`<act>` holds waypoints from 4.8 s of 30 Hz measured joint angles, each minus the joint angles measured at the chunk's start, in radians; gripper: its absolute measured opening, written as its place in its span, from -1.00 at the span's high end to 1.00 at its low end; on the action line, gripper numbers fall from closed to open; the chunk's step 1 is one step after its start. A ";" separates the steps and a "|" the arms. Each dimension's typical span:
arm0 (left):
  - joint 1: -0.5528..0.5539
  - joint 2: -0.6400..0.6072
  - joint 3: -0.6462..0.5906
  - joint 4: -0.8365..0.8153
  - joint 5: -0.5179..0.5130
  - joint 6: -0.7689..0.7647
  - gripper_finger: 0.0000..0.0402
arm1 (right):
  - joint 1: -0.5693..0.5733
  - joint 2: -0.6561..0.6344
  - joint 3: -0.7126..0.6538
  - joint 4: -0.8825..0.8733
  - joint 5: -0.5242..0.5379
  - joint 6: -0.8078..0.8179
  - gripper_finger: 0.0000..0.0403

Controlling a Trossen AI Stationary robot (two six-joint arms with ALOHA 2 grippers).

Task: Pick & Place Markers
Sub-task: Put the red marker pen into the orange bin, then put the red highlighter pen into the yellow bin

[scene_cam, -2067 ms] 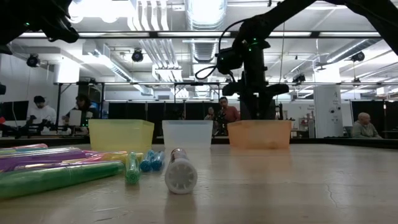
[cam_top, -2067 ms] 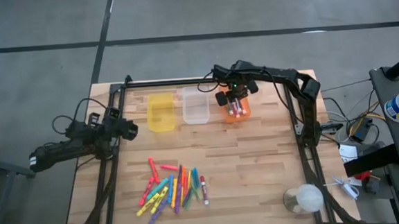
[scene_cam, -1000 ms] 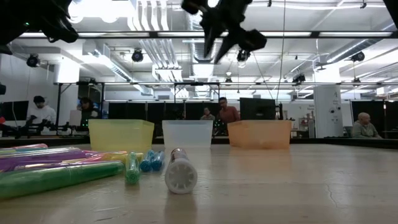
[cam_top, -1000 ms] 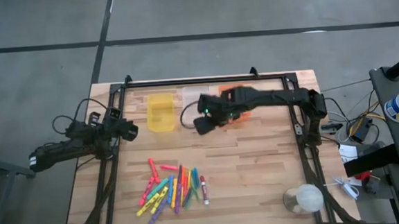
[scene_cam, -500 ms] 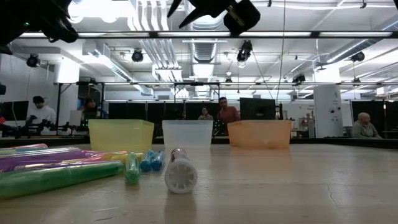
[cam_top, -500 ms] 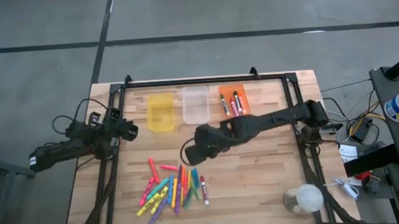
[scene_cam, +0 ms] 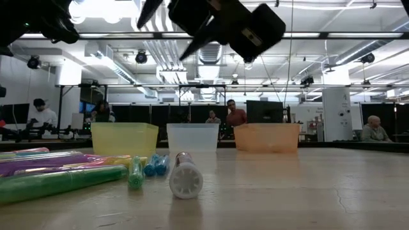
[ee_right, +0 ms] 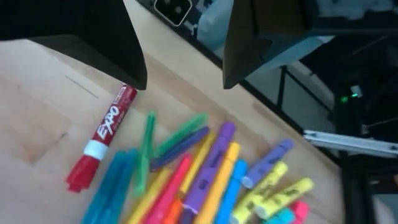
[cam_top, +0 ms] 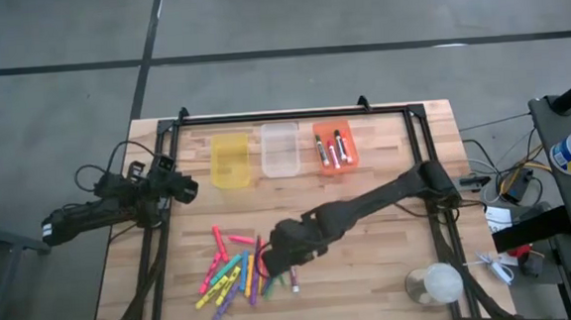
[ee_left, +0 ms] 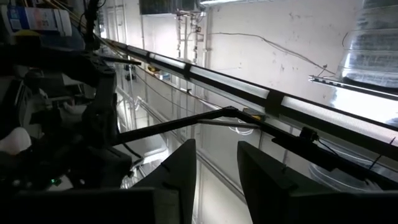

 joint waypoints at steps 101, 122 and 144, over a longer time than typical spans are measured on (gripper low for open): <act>0.000 -0.001 0.000 0.006 -0.042 0.006 0.44 | -0.827 -0.231 -0.242 -0.416 0.379 -0.726 0.72; 0.000 0.000 0.000 -0.038 -0.073 0.023 0.44 | -0.841 -0.229 -0.343 -0.323 0.288 -0.755 0.30; -0.001 0.229 0.239 -0.123 -0.145 0.135 0.44 | -0.214 -0.459 -0.225 -0.268 0.473 -0.495 0.38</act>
